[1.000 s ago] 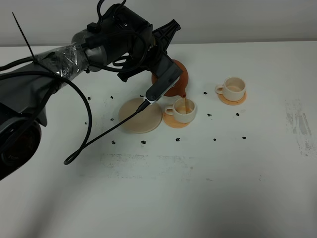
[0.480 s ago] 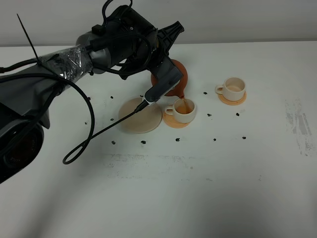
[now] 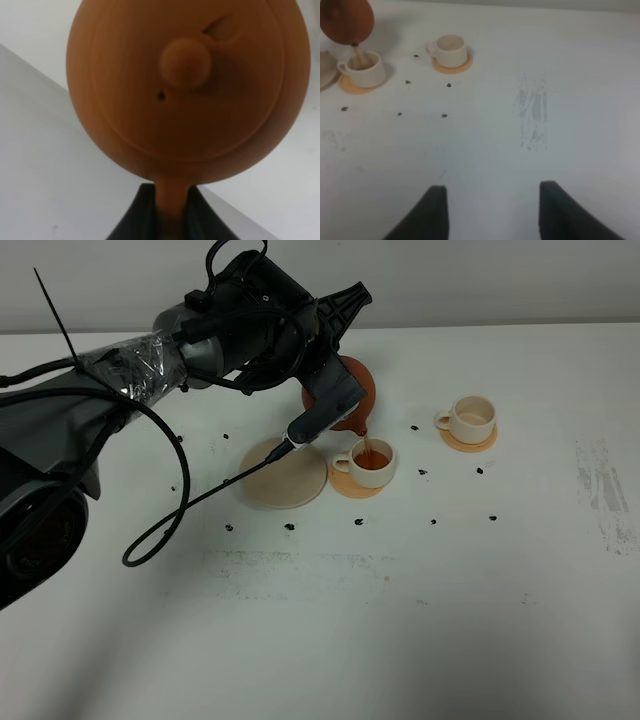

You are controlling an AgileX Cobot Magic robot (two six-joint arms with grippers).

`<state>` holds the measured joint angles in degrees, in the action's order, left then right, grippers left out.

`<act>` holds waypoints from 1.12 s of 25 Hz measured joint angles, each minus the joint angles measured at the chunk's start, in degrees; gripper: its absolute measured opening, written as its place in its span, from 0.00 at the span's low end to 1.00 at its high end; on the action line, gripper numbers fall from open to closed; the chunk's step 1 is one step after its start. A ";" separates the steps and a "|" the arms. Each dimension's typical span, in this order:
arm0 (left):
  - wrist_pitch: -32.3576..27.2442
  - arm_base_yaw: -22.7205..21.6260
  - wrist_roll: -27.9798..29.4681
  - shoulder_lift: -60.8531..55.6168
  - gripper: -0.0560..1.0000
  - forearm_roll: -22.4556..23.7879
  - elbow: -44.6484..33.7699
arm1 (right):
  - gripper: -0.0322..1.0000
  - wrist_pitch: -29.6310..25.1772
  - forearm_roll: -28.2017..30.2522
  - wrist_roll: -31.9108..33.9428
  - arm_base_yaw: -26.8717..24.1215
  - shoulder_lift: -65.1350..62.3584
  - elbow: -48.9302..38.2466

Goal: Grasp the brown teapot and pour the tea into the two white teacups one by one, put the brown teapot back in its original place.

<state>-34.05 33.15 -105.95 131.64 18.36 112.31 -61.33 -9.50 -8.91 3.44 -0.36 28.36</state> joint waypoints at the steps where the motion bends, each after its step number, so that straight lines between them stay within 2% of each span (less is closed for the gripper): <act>1: 0.26 0.00 -0.16 0.07 0.16 0.05 0.00 | 0.45 0.00 0.00 0.00 0.00 0.00 0.00; 11: 3.28 0.58 -0.94 0.95 0.16 1.14 -0.18 | 0.45 0.00 0.00 0.00 0.00 0.00 0.00; 28: 4.51 0.58 -4.68 0.95 0.16 1.33 -0.19 | 0.45 0.00 0.00 0.00 0.00 0.00 0.00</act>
<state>-29.54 33.73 -110.63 132.59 19.69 112.12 -61.33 -9.50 -8.91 3.44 -0.36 28.36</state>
